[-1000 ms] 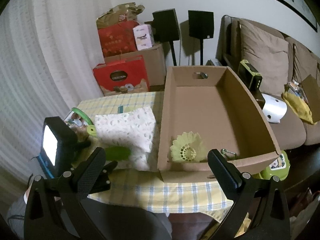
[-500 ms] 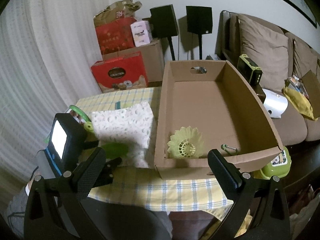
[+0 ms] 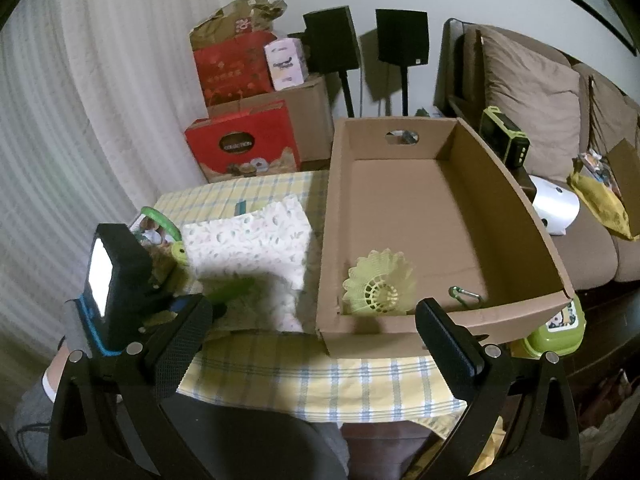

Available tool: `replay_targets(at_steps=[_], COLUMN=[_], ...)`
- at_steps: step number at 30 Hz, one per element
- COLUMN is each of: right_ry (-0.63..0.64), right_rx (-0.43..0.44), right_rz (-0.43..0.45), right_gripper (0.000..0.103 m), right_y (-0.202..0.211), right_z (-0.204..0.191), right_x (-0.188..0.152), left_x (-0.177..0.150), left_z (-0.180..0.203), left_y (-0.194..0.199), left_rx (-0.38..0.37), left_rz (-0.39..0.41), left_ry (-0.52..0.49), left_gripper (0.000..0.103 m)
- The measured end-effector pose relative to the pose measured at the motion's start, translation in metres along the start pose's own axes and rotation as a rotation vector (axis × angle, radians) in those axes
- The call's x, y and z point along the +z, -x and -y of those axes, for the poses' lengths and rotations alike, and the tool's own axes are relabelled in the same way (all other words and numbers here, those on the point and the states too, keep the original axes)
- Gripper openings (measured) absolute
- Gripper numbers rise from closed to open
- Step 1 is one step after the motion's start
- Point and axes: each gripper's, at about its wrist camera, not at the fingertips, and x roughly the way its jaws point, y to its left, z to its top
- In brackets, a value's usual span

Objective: Organize objects
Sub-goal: 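Grasp the green plastic spatula with the left gripper, then grasp and lift the white floral cloth with the right gripper while the left holds the spatula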

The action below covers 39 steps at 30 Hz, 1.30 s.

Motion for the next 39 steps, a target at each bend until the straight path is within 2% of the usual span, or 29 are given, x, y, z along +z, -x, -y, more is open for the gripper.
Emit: replay_targets(at_steps=[5, 10, 17, 22, 28, 31, 39], right_ry=[0.012, 0.017, 0.037, 0.092, 0.222, 0.291, 0.380], right_rx=[-0.002, 0.003, 0.018, 0.061, 0.163, 0.171, 0.196], right_rz=[-0.010, -0.010, -0.020, -0.043, -0.097, -0.113, -0.108], right_gripper=[0.102, 0.102, 0.100, 0.089, 0.079, 0.071, 0.058], right_y=[-0.004, -0.006, -0.010, -0.021, -0.043, -0.055, -0.078], right_z=[-0.003, -0.006, -0.012, -0.030, -0.066, -0.085, -0.109], right_x=[-0.002, -0.003, -0.006, -0.012, -0.030, -0.040, -0.053], left_x=[-0.004, -0.006, -0.011, -0.013, -0.014, -0.013, -0.011], left_z=[-0.001, -0.008, -0.023, -0.034, -0.043, -0.048, -0.054], left_y=[0.017, 0.033, 0.056, 0.060, 0.055, 0.055, 0.052], left_rx=[-0.047, -0.086, -0.152, -0.187, -0.232, -0.251, -0.297], left_rz=[0.025, 0.049, 0.104, 0.113, 0.095, 0.095, 0.085], left_ry=[0.013, 0.040, 0.127, 0.194, 0.265, 0.295, 0.349], left_gripper=[0.007, 0.006, 0.004, 0.004, 0.004, 0.004, 0.004])
